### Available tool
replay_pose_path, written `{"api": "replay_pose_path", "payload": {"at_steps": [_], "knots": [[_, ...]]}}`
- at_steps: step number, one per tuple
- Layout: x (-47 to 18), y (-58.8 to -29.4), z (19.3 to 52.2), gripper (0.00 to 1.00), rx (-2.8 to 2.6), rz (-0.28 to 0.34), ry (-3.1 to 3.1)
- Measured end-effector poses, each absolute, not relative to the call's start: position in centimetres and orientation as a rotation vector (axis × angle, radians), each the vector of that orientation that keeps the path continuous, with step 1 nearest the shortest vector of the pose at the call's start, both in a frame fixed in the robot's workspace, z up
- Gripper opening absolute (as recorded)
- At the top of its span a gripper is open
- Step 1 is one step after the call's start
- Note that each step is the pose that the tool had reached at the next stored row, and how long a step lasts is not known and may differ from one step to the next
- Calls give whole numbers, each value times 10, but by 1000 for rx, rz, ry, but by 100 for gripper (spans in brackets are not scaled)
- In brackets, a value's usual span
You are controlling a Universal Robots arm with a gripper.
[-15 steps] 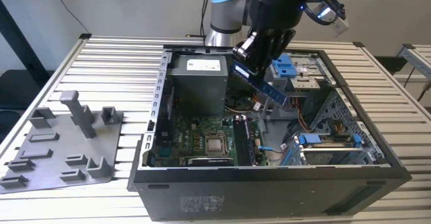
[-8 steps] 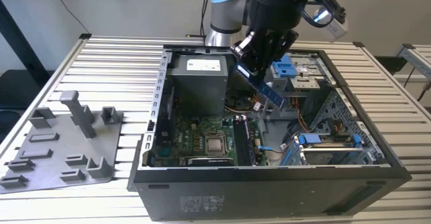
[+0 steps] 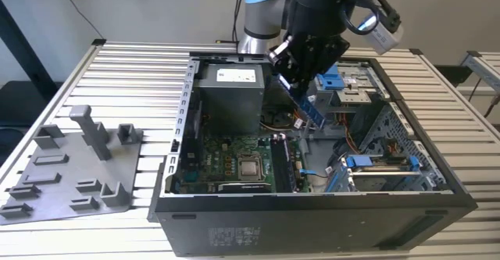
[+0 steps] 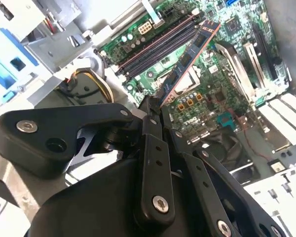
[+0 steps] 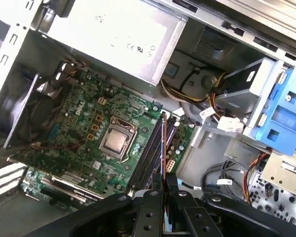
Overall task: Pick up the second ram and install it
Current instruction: 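Insert the second ram into the second slot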
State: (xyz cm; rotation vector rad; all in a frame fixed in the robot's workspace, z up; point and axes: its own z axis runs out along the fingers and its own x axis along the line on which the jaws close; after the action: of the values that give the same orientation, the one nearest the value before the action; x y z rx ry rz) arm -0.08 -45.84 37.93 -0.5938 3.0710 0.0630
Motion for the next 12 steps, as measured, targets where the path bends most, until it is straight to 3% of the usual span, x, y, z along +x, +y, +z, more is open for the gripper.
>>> {"api": "replay_pose_path", "payload": {"at_steps": [12], "knots": [[-1, -458, 376, 14, -277, 61, 3112]]}}
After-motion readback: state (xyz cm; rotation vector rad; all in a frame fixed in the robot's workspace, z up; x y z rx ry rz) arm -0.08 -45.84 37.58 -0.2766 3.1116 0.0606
